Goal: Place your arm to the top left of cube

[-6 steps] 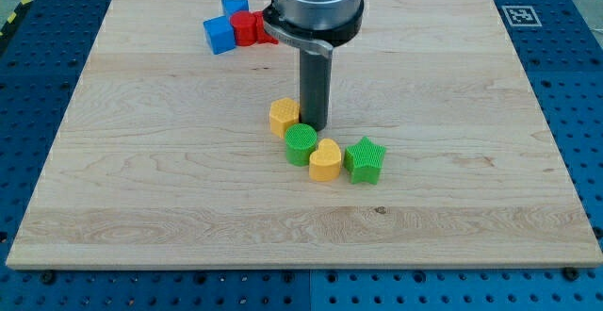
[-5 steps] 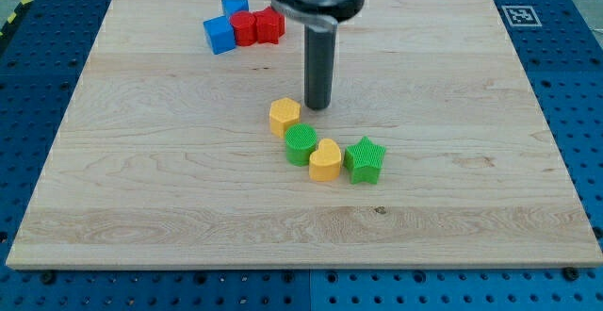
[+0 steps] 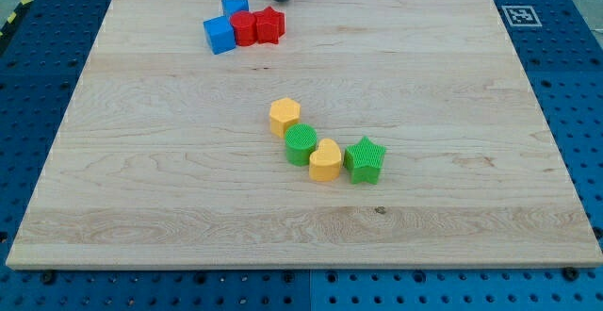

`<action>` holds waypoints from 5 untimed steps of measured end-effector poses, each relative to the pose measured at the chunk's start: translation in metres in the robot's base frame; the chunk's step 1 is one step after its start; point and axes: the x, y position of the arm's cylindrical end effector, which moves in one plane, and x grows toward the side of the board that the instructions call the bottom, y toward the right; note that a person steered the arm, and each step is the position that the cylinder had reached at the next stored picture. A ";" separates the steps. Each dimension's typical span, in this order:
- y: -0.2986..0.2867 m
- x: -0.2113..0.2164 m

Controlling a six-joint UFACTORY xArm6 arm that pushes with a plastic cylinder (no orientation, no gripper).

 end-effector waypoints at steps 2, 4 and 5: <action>-0.101 0.045; -0.102 0.099; -0.102 0.068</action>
